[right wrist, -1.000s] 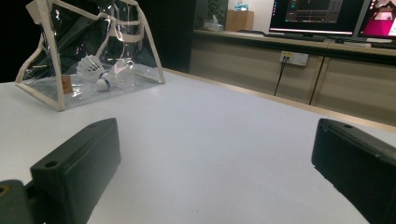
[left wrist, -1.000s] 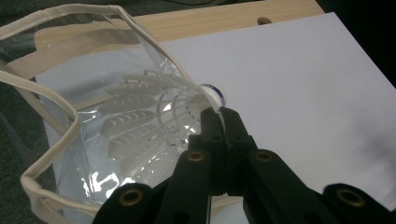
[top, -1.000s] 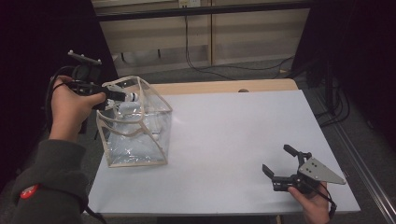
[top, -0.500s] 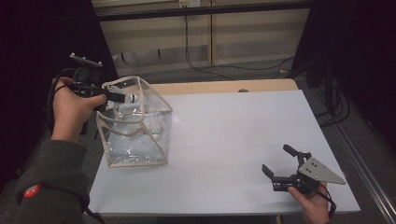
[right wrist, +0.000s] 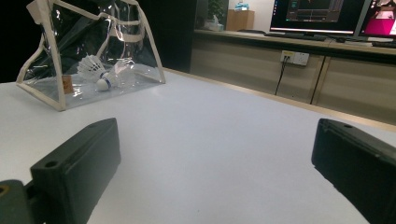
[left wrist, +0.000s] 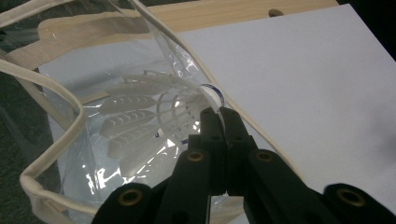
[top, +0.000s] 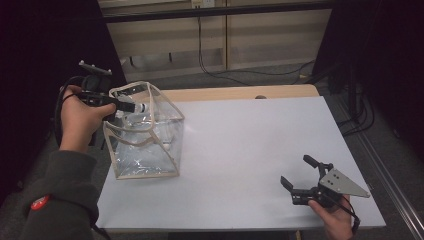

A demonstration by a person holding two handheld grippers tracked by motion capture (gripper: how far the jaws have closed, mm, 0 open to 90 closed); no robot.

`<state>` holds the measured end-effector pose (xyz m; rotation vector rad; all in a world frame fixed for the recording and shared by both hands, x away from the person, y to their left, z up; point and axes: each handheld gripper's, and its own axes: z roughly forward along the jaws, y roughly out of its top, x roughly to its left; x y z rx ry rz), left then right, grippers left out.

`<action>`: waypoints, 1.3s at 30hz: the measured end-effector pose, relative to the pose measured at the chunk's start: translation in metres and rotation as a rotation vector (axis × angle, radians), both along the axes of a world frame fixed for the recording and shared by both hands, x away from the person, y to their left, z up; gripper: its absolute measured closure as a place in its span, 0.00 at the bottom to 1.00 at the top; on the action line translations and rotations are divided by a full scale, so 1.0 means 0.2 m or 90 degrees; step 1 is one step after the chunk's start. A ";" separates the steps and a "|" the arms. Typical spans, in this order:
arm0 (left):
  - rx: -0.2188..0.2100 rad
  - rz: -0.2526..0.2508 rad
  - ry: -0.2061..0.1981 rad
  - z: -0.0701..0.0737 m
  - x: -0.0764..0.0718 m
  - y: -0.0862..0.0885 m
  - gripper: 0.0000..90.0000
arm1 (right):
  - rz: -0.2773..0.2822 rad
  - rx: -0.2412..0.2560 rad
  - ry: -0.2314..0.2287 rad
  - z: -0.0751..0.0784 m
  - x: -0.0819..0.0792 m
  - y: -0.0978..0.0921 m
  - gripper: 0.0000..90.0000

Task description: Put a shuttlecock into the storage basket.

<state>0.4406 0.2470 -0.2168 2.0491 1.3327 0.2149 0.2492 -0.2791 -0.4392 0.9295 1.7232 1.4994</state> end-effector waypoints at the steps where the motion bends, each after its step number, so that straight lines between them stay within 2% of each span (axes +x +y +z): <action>1: -0.006 0.005 0.000 0.00 0.00 0.00 1.00 | 0.000 0.000 0.000 0.00 0.00 0.00 0.02; 18: 0.009 -0.007 0.013 -0.05 0.00 0.01 1.00 | 0.000 -0.002 -0.002 0.00 0.00 0.00 0.02; 39: 0.006 -0.008 0.021 -0.10 0.01 0.00 1.00 | 0.000 -0.002 -0.002 0.00 0.00 0.00 0.02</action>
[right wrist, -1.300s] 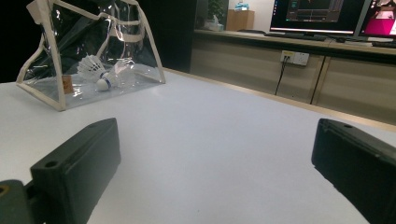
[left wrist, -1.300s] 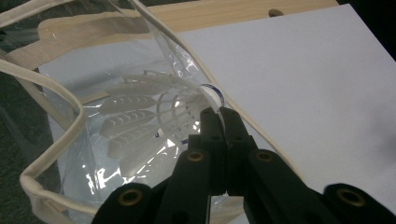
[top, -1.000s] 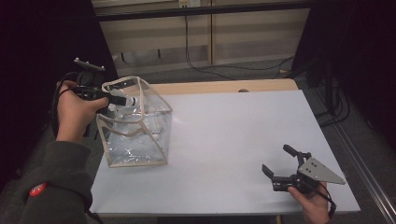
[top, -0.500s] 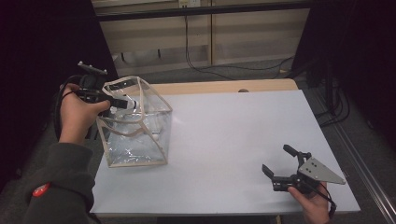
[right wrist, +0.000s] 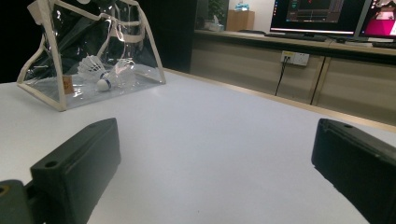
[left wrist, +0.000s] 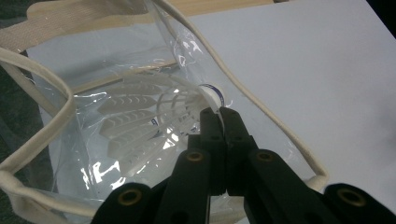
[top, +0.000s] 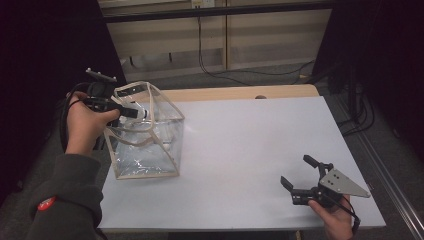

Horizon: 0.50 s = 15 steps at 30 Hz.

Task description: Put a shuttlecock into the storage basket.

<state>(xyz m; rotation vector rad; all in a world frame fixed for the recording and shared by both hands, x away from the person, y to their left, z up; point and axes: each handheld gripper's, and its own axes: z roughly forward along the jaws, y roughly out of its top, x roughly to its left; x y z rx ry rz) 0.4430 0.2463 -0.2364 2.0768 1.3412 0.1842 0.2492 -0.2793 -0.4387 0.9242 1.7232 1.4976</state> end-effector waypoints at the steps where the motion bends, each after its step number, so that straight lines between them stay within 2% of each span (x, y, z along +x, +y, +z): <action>1: 0.000 -0.001 0.002 0.00 0.00 0.00 1.00 | 0.001 0.001 0.000 0.00 0.00 0.00 0.02; 15: 0.003 -0.004 0.008 -0.03 0.01 -0.01 0.99 | 0.000 0.002 -0.002 0.00 0.00 0.00 0.02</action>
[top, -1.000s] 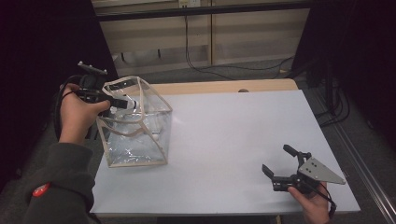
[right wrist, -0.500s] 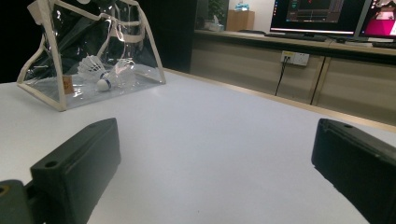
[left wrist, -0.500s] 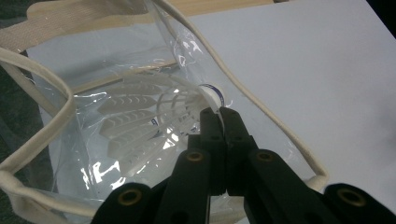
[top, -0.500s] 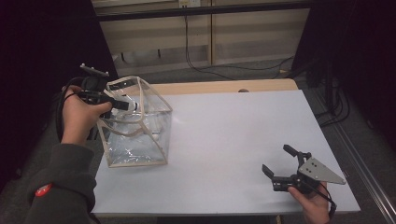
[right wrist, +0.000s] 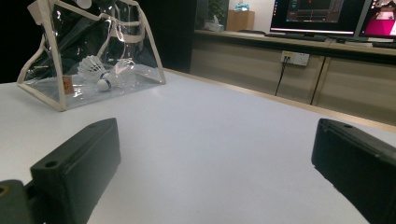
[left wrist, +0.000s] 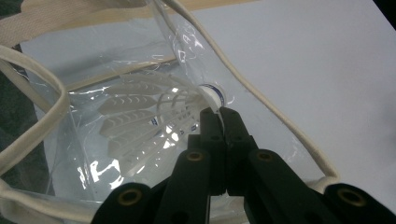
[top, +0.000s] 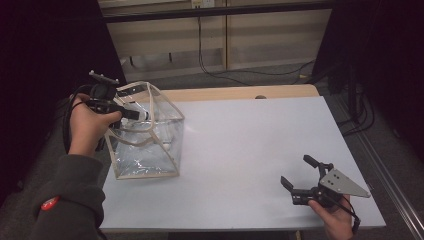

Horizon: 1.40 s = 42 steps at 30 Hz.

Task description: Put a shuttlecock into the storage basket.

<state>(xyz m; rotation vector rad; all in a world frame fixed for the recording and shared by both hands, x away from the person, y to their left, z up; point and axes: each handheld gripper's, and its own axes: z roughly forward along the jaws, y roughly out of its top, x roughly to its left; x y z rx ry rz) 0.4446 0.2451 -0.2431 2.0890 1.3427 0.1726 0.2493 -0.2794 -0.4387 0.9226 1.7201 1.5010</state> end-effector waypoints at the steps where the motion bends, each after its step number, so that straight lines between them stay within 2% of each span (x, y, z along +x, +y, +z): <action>1: 0.001 0.000 -0.001 0.00 0.00 0.00 0.99 | 0.000 0.000 0.000 0.00 0.00 0.00 0.02; 42: 0.003 -0.002 0.013 -0.09 0.03 0.00 0.99 | 0.001 -0.001 0.001 0.00 0.00 0.00 0.02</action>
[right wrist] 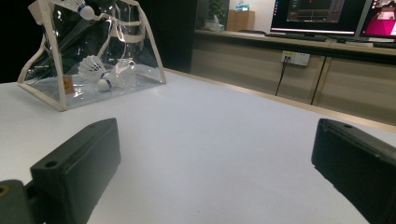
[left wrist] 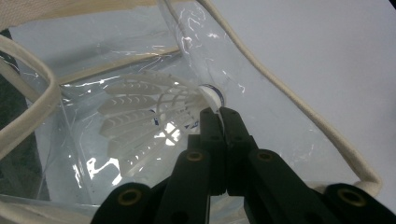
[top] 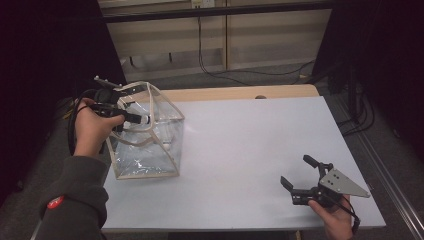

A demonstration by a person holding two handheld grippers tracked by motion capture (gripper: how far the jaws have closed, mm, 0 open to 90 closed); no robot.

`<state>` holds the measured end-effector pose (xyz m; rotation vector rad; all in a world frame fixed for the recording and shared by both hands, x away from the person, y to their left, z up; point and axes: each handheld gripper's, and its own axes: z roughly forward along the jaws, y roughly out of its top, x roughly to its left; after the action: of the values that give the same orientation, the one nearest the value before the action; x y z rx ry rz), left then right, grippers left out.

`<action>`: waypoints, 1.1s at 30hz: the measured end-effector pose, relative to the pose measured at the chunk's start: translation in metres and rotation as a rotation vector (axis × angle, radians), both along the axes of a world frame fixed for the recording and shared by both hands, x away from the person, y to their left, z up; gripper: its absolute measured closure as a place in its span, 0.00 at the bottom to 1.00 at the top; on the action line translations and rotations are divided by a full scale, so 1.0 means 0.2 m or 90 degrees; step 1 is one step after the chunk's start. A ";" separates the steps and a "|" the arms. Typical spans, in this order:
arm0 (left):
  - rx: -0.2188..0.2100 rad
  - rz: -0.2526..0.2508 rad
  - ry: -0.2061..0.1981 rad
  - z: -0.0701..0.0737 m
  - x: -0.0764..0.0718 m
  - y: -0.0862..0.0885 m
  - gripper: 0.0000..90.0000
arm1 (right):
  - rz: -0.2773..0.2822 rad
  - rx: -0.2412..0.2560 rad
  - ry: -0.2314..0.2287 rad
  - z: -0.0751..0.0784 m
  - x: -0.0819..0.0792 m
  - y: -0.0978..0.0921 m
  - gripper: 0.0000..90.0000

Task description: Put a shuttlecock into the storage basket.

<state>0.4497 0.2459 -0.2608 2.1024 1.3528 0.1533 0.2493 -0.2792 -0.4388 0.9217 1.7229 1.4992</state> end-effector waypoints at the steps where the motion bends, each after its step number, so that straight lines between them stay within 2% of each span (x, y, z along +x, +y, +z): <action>1: -0.001 0.000 0.002 0.00 0.00 0.00 0.99 | 0.000 0.000 0.000 0.00 0.00 0.00 0.02; 33: 0.000 0.001 0.011 -0.06 0.01 0.00 0.98 | 0.001 0.000 0.000 0.00 0.00 0.00 0.02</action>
<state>0.4520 0.2450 -0.2738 2.1066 1.3642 0.1361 0.2492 -0.2792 -0.4387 0.9194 1.7243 1.4999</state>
